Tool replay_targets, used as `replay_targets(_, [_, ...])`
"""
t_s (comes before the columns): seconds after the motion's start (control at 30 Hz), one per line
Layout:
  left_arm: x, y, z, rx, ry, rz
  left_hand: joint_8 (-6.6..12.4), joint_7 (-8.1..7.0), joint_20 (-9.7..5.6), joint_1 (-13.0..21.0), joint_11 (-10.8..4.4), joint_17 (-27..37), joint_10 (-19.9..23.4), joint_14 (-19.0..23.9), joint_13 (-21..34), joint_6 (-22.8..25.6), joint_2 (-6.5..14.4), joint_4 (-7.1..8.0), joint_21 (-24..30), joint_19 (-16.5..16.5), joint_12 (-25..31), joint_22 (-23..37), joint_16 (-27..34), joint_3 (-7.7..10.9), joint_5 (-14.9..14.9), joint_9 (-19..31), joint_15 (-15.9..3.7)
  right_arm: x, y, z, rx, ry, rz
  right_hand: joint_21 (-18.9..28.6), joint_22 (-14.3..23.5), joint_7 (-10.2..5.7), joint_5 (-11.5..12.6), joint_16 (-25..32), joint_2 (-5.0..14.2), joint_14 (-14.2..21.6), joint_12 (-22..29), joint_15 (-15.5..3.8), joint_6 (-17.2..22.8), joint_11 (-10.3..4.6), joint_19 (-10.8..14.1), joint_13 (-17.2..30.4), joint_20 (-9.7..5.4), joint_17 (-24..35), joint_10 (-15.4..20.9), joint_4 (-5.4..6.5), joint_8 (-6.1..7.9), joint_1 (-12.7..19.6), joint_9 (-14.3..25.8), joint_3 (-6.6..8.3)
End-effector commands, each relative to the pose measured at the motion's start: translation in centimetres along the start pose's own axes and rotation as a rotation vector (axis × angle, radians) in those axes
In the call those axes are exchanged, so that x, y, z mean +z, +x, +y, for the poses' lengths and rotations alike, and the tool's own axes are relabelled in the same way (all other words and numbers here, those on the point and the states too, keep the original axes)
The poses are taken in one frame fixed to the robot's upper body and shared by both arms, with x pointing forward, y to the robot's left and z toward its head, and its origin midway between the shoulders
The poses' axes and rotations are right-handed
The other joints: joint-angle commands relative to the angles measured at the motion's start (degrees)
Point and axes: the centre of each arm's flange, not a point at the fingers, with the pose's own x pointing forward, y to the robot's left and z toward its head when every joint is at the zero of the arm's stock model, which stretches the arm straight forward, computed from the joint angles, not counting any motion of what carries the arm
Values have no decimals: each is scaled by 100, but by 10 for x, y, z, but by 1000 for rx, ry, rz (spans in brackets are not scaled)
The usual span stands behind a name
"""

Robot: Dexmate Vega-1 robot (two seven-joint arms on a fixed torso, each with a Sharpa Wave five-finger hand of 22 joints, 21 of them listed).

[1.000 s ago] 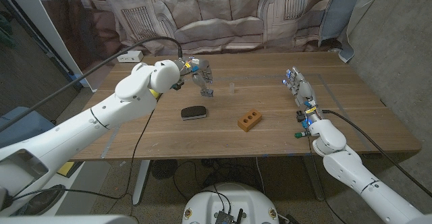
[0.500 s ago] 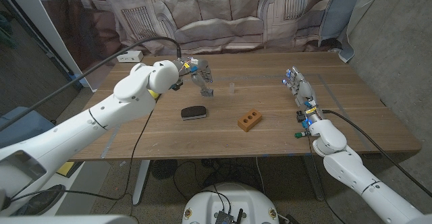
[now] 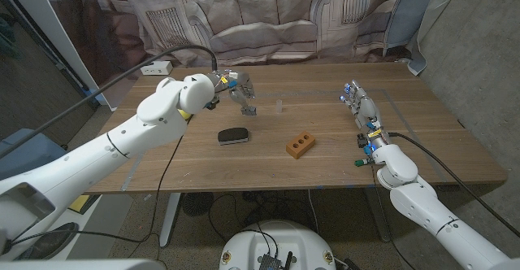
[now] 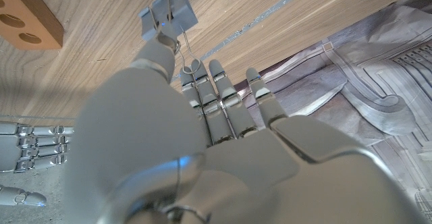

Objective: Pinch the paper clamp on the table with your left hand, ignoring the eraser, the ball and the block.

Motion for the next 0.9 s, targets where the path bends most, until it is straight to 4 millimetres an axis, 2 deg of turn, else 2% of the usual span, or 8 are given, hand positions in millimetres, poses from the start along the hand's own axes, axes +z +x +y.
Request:
replay_targets(0.03, [-6, 3, -7, -7, -29, 17, -9, -5, -24, -96, -8, 16, -38, -59, 4, -19, -20, 286, 22, 15, -8, 20, 20, 220, 22, 24, -117, -1, 1, 1, 1, 4, 4, 19, 12, -9, 19, 0, -7, 43, -2, 10, 63, 9, -24, 15, 7, 31, 43, -14, -6, 56, 20, -22])
replay_targets(0.4, [-8, 4, -9, 2, -6, 50, 25, 8, -50, -320, -5, 24, 26, -64, -27, 25, -65, 360, 32, 4, -6, 21, 44, 143, 1, 15, -52, -3, 1, 1, 0, 5, 2, 21, 12, -9, 19, 1, -6, 45, 4, 16, 70, 16, -21, 15, 7, 31, 61, -15, -5, 61, 20, -23])
replay_targets(0.9, [-5, 13, -12, -4, 7, 54, 11, 11, -68, -422, 6, 21, -54, -141, -54, -48, -89, 362, 36, -15, -54, 22, 33, 121, 0, 6, -16, -4, -3, 0, -10, 10, 6, 21, 12, -9, 20, 3, -4, 50, 3, 16, 69, 12, -20, 16, 8, 31, 64, -16, -7, 66, 20, -24])
